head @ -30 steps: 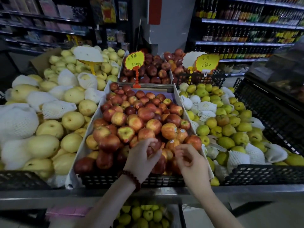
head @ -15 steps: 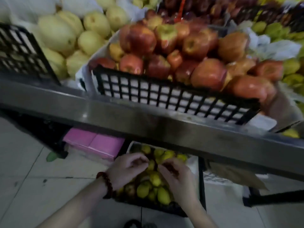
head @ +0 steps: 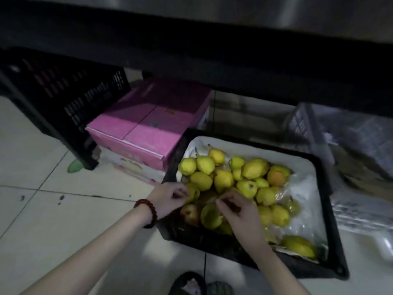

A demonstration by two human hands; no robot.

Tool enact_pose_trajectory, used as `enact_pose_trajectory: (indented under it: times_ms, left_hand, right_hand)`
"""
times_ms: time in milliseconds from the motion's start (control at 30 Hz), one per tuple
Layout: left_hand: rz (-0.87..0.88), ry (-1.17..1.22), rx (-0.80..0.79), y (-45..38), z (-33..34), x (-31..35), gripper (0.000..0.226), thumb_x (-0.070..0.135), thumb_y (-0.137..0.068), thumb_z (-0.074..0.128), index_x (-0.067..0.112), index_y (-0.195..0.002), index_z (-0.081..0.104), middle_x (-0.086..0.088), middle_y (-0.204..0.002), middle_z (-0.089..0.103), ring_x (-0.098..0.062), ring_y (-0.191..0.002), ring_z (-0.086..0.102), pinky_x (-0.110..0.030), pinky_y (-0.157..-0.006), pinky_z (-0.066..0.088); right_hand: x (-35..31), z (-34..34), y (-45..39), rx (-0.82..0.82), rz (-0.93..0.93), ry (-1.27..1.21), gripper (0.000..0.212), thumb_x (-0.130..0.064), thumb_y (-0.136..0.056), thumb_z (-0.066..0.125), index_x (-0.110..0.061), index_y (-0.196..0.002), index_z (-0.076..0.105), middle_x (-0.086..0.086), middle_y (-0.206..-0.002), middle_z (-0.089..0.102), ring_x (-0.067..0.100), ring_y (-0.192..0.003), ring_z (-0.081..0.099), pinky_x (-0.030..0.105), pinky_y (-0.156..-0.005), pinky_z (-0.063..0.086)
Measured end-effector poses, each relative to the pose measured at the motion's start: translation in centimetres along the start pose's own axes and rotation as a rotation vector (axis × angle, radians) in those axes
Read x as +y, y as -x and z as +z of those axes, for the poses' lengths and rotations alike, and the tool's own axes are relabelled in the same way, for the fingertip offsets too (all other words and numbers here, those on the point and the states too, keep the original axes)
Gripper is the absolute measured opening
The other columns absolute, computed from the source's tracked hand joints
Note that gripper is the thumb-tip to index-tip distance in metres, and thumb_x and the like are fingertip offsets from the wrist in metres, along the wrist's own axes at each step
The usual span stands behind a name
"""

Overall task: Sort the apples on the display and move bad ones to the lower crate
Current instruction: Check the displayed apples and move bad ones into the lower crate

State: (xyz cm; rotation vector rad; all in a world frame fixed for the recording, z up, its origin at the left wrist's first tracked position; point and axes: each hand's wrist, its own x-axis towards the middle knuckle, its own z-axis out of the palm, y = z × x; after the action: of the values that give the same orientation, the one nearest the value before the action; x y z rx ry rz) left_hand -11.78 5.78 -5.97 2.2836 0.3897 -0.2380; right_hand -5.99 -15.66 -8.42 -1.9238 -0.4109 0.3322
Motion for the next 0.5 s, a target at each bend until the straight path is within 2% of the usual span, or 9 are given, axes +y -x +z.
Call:
enact_pose_trajectory:
  times_ms: [67, 167, 233, 333, 400, 500]
  left_hand:
    - [0.019, -0.100, 0.021, 0.0, 1.6, -1.1, 0.017, 0.016, -0.083, 0.065, 0.021, -0.098, 0.070, 0.008, -0.084, 0.064, -0.005, -0.080, 0.061, -0.006, -0.067, 0.043]
    - [0.168, -0.341, -0.059, -0.9, 3.2, -1.9, 0.030, 0.007, -0.081, 0.059, 0.018, -0.108, 0.068, -0.002, -0.102, 0.066, -0.019, -0.099, 0.062, -0.026, -0.089, 0.048]
    - [0.332, -0.649, -0.172, -2.1, 3.8, -1.9, 0.040, 0.005, -0.084, 0.053, 0.020, -0.120, 0.061, -0.004, -0.124, 0.056, -0.025, -0.120, 0.049, -0.034, -0.100, 0.042]
    - [0.466, -1.156, -0.318, -4.0, 4.5, -1.0, 0.052, 0.010, -0.088, 0.051, 0.024, -0.138, 0.044, 0.003, -0.150, 0.033, -0.026, -0.141, 0.019, -0.046, -0.111, 0.025]
    - [0.534, -1.373, -0.403, -5.3, 5.0, -0.6, 0.057, 0.014, -0.087, 0.057, 0.025, -0.141, 0.041, 0.007, -0.156, 0.021, -0.028, -0.146, 0.004, -0.060, -0.113, 0.010]
    - [0.482, -1.549, -0.560, -6.7, 5.8, -0.4, 0.060, 0.022, -0.085, 0.063, 0.025, -0.140, 0.042, 0.007, -0.160, 0.009, -0.027, -0.147, -0.011, -0.068, -0.110, -0.004]
  right_hand:
    - [1.4, -0.1, 0.8, 0.025, -0.008, -0.030, 0.004, -0.022, -0.087, 0.069, -0.021, -0.083, 0.069, -0.011, -0.076, 0.070, 0.009, -0.073, 0.066, 0.039, -0.068, 0.056]
    - [2.3, -1.0, 1.6, 0.055, -0.001, -0.055, 0.007, -0.020, -0.087, 0.068, -0.025, -0.081, 0.067, -0.005, -0.075, 0.071, 0.013, -0.069, 0.067, 0.042, -0.066, 0.055]
    - [2.6, -1.8, 1.8, 0.076, 0.005, -0.064, 0.008, -0.017, -0.088, 0.067, -0.022, -0.082, 0.067, -0.002, -0.073, 0.071, 0.014, -0.065, 0.067, 0.041, -0.064, 0.055]
    - [2.9, -2.9, 2.0, 0.097, -0.001, -0.056, 0.006, -0.014, -0.089, 0.065, -0.017, -0.084, 0.067, 0.000, -0.072, 0.071, 0.011, -0.062, 0.066, 0.034, -0.061, 0.055]
    - [2.9, -3.3, 2.2, 0.105, -0.004, -0.051, 0.006, -0.013, -0.089, 0.065, -0.016, -0.084, 0.068, -0.001, -0.073, 0.071, 0.009, -0.063, 0.066, 0.030, -0.061, 0.055]
    - [3.0, -3.3, 2.5, 0.110, 0.034, -0.062, 0.006, -0.015, -0.089, 0.065, -0.018, -0.084, 0.068, -0.002, -0.073, 0.072, 0.006, -0.065, 0.067, 0.025, -0.062, 0.054]
